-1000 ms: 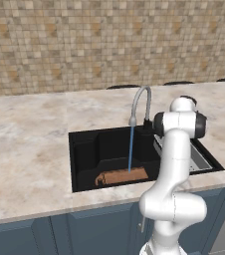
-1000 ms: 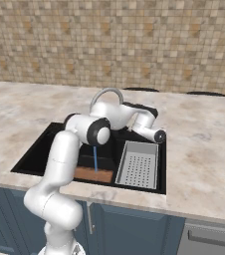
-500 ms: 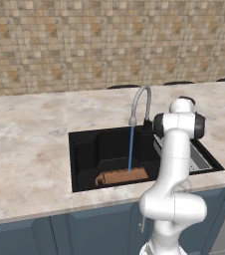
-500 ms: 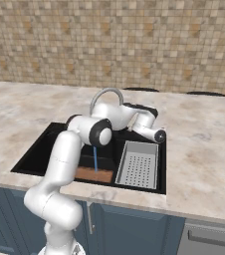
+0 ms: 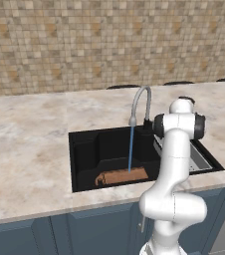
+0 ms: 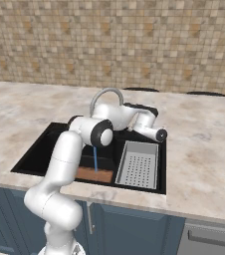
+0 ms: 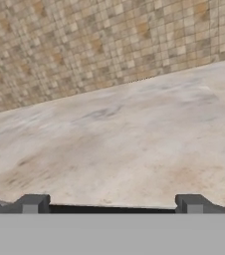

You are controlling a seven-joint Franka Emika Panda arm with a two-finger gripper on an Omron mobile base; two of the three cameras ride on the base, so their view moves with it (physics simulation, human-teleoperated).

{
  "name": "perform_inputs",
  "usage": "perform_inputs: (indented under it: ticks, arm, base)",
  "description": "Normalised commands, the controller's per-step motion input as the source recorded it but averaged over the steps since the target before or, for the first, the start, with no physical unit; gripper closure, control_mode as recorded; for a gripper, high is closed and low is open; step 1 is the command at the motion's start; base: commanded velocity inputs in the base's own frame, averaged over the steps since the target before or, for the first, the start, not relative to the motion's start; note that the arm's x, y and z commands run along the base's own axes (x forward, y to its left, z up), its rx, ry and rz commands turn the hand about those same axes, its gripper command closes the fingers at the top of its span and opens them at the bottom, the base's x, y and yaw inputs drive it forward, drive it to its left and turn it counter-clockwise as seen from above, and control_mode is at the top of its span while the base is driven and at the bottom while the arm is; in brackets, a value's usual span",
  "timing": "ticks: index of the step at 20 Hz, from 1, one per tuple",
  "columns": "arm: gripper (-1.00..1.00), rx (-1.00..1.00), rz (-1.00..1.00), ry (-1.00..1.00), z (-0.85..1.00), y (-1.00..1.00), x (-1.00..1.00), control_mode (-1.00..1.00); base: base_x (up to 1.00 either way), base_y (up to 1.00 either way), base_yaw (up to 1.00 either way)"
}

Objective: Turn on the sink faucet with hot water and rinse the cutting board for ten seconds, then turn off the faucet. Push the cutting board to reach the water if necessary.

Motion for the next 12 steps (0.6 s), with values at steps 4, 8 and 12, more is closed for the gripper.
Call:
perform_inputs:
  ticks: [4,8,12]
  arm:
    - [-1.00,0.00,0.00,0.00,0.00,0.15,0.02,-1.00]
    - [-1.00,0.00,0.00,0.00,0.00,0.14,0.01,-1.00]
    - [-1.00,0.00,0.00,0.00,0.00,0.09,0.02,-1.00]
  base:
    - [0.00,0.00,0.00]
    - [0.00,0.00,0.00]
    - [0.00,0.00,0.00]
